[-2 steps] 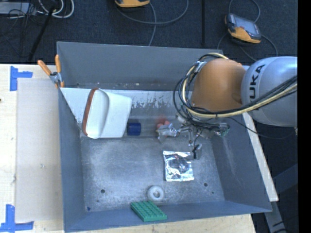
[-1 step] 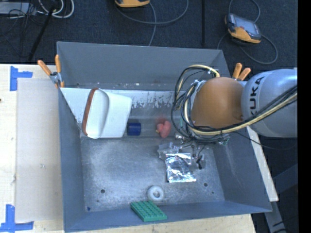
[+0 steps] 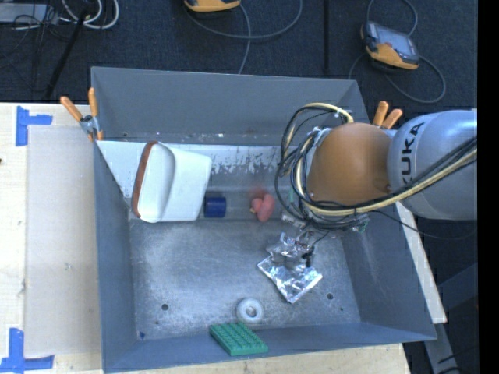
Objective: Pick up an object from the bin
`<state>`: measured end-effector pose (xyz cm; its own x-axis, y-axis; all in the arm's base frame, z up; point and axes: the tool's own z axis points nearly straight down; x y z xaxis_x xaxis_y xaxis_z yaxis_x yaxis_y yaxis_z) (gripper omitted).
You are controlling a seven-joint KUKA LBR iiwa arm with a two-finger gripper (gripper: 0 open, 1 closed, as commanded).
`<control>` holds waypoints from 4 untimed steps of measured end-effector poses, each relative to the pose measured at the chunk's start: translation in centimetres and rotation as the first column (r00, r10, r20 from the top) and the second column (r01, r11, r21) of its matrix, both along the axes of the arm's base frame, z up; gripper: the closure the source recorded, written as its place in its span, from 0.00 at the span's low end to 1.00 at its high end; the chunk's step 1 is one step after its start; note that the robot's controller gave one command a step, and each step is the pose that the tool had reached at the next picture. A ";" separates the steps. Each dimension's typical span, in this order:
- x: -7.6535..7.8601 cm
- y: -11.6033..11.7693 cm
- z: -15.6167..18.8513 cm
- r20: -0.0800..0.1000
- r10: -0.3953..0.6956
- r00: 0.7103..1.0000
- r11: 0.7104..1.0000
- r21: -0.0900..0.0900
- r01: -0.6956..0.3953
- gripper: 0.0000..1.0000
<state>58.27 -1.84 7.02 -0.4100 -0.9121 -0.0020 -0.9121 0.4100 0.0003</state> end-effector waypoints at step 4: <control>1.4 1.2 11.3 -0.001 -0.386 0.922 0.922 -0.002 0.386 1.00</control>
Offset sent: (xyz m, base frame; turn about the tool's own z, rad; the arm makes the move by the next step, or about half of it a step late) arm -0.0064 0.0141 0.0576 0.0630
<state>59.66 -0.63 18.29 -0.7306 -0.6828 0.0001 -0.6828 0.7306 0.0007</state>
